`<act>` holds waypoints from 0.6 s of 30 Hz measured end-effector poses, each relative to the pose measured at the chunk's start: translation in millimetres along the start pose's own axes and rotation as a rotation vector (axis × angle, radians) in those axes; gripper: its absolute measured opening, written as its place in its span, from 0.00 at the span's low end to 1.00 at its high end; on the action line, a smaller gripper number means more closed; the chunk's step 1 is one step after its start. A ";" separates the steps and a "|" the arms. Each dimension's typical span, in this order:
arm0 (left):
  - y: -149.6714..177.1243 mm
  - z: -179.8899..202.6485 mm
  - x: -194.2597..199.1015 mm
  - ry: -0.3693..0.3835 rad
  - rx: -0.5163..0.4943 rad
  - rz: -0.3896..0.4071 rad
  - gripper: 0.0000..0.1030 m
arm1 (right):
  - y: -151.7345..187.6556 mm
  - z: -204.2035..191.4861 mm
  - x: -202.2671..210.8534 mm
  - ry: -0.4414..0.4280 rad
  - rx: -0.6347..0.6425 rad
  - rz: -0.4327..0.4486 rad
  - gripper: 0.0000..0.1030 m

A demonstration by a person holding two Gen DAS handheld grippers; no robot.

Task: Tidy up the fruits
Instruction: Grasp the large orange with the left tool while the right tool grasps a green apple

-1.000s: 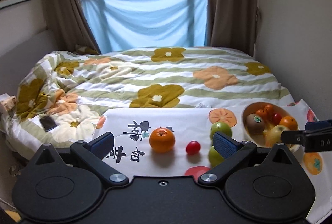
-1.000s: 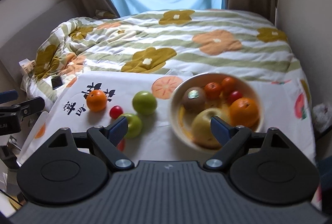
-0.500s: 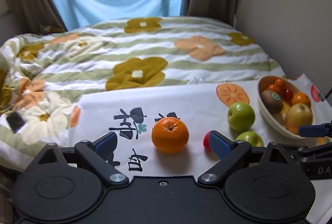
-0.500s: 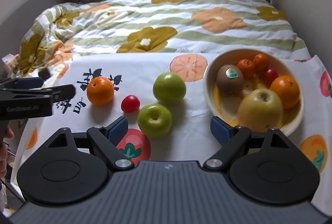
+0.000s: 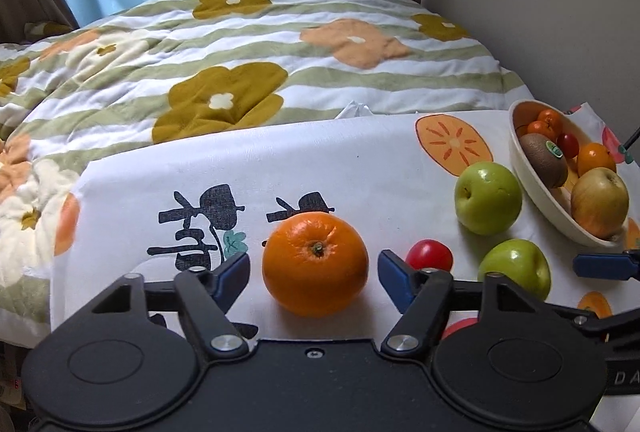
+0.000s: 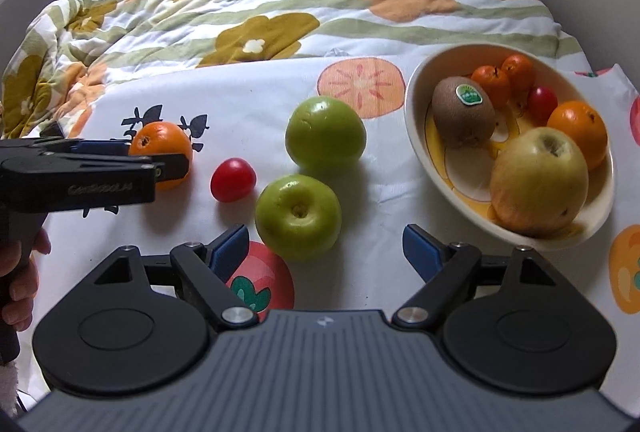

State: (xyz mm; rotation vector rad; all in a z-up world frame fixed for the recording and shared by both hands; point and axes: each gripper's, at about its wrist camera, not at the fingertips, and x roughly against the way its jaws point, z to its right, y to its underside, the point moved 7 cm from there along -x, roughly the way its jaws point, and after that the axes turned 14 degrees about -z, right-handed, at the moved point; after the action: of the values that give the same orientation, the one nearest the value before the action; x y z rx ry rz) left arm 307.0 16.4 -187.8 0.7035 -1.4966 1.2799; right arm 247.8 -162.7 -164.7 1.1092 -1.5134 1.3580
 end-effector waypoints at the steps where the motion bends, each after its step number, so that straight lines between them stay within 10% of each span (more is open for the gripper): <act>1: -0.4 -0.7 -1.3 0.002 0.000 -0.003 0.68 | -0.3 -0.3 -1.0 0.000 -0.004 -0.003 0.96; 18: 9.8 -3.3 3.4 0.004 -0.039 -0.031 0.61 | -12.6 -12.7 -14.4 -0.005 0.004 -0.018 0.90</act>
State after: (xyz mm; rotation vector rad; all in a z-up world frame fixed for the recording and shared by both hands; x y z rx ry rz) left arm 298.2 22.7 -188.4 0.6956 -1.4986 1.2247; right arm 264.2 -149.2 -173.5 1.1264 -1.5016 1.3478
